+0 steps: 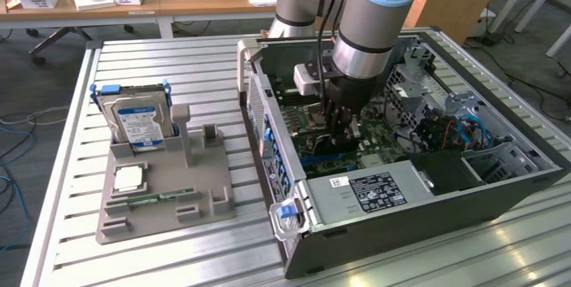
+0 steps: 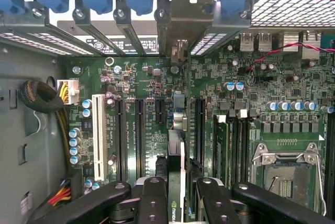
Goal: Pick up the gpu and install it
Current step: 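Insert the gpu into the slot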
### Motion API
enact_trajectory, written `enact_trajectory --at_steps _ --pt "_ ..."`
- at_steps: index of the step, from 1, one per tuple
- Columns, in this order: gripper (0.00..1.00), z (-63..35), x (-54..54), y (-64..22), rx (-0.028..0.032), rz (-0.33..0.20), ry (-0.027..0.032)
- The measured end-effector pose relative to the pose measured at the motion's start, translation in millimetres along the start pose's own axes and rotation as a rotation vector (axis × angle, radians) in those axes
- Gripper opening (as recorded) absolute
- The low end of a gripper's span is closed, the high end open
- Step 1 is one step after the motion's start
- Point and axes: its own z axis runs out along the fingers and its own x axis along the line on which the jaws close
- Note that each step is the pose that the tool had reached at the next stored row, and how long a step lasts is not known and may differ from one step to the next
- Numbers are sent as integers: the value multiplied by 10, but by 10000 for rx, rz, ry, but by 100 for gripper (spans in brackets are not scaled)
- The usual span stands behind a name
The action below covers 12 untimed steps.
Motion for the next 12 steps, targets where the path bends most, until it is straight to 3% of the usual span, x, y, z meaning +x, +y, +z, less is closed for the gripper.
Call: enact_trajectory --at_steps 5,6,9,12 --pt "26 2 0 0 0 0 0" --pt "26 3 0 0 0 0 -14" --pt "26 2 0 1 -5 1 -134" --pt "26 3 0 0 -4 1 -139"
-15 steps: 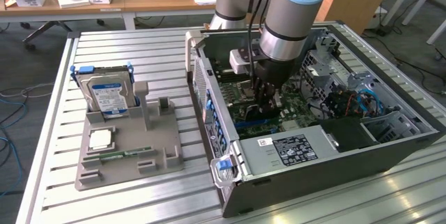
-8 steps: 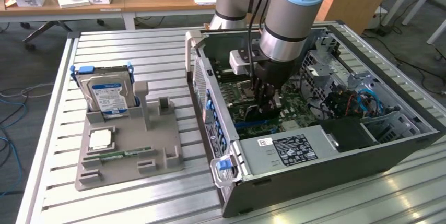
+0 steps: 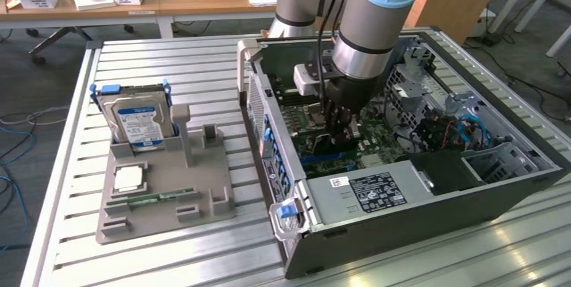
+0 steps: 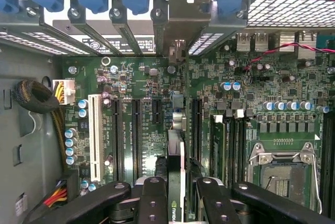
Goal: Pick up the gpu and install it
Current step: 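Insert the gpu into the slot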
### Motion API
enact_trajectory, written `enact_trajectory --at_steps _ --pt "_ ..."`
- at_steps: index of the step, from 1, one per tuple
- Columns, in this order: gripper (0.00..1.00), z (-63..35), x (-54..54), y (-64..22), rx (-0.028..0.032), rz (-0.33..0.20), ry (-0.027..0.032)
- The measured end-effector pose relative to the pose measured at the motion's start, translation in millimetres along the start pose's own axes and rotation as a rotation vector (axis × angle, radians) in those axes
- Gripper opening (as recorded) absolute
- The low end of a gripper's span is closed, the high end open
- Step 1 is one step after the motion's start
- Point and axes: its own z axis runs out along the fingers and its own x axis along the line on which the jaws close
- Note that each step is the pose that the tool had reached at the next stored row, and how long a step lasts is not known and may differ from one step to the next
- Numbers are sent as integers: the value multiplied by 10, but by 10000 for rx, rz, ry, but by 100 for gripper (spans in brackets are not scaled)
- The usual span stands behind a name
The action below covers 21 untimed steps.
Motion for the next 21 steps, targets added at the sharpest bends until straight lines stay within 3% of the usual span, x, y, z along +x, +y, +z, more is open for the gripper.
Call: enact_trajectory --at_steps 5,21 --pt "26 0 4 -1 3 20 82" --pt "26 20 6 0 3 22 78"
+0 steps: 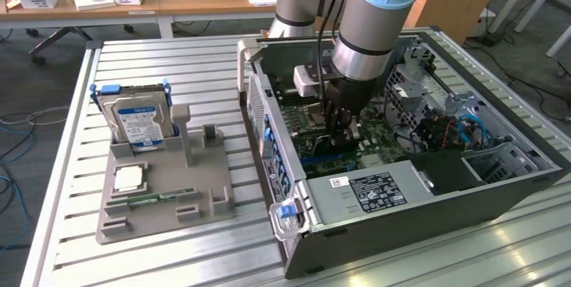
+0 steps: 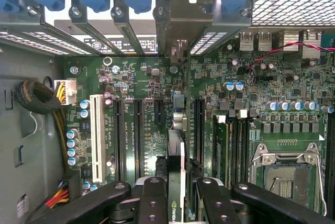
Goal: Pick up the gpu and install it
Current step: 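Insert the gpu into the slot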
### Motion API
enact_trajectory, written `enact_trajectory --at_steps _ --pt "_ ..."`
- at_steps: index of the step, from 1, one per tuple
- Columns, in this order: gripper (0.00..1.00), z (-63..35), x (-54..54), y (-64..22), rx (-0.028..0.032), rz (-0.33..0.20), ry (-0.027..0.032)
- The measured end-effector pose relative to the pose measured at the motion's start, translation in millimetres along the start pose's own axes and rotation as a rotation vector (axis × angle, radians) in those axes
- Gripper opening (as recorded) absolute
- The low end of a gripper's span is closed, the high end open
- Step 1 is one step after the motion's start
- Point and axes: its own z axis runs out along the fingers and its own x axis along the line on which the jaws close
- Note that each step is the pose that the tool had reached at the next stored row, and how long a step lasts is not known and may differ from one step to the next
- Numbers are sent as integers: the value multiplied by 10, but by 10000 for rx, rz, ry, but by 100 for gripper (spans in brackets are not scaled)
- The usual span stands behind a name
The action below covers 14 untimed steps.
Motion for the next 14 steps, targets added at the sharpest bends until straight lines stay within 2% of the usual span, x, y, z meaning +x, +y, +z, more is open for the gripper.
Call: enact_trajectory --at_steps 14 --pt "26 7 1 11 13 0 -1"
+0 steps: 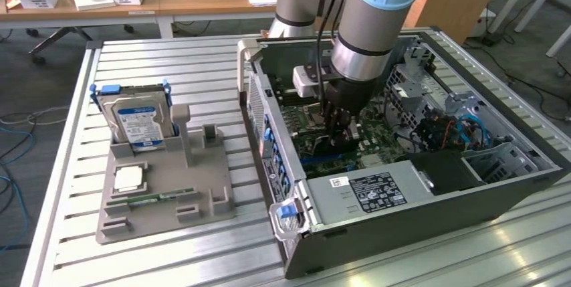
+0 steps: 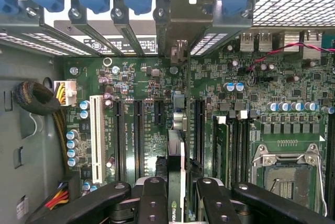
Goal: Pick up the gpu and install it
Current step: 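Insert the gpu into the slot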
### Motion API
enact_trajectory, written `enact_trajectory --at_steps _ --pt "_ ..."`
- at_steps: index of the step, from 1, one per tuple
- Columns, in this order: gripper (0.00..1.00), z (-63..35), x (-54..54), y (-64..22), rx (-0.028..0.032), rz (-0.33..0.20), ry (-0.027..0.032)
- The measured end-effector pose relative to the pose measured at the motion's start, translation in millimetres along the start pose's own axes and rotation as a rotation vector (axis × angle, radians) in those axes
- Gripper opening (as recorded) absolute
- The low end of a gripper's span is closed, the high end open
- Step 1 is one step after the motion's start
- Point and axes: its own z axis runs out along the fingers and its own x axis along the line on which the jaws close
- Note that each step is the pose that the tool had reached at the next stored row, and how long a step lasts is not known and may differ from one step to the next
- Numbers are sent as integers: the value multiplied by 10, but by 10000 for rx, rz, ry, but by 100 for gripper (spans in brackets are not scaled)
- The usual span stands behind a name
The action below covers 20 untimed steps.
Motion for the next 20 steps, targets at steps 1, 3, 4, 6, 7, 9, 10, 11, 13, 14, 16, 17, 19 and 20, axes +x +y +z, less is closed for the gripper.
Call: enact_trajectory --at_steps 1,3,4,6,7,9,10,11,13,14,16,17,19,20 --pt "26 0 0 0 0 0 0" --pt "26 1 0 0 0 0 0" --pt "26 1 0 0 0 0 0" --pt "26 3 -1 0 0 0 -1" --pt "26 5 -1 0 1 0 -1" --pt "26 8 0 0 0 0 0" --pt "26 9 0 0 0 0 0" --pt "26 9 0 0 0 0 0" --pt "26 11 0 0 0 0 -1" --pt "26 15 0 0 1 0 -3" --pt "26 19 0 0 0 -1 0" --pt "26 19 0 0 -1 0 1" --pt "26 19 0 0 -1 0 1" --pt "26 19 0 0 0 0 1"
